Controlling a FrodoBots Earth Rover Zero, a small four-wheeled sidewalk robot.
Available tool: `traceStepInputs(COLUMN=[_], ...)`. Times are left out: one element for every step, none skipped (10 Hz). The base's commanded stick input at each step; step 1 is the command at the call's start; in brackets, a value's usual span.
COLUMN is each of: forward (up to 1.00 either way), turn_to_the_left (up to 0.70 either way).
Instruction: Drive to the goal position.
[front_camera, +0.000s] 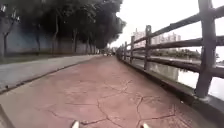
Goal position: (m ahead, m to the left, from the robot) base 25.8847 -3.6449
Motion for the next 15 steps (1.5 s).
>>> traceStepInputs(forward=[0.7, 0.7, 0.7, 0.7, 0.7, 0.7, 0.7, 0.7, 0.7, 0.7, 0.7, 0.7, 0.7, 0.7, 0.7], turn_to_the_left=[-0.14, -0.23, -0.29, -0.11, 0.0, 0.0, 0.0, 0.0, 0.0, 0.0, 0.0, 0.0, 0.0, 0.02, 0.04])
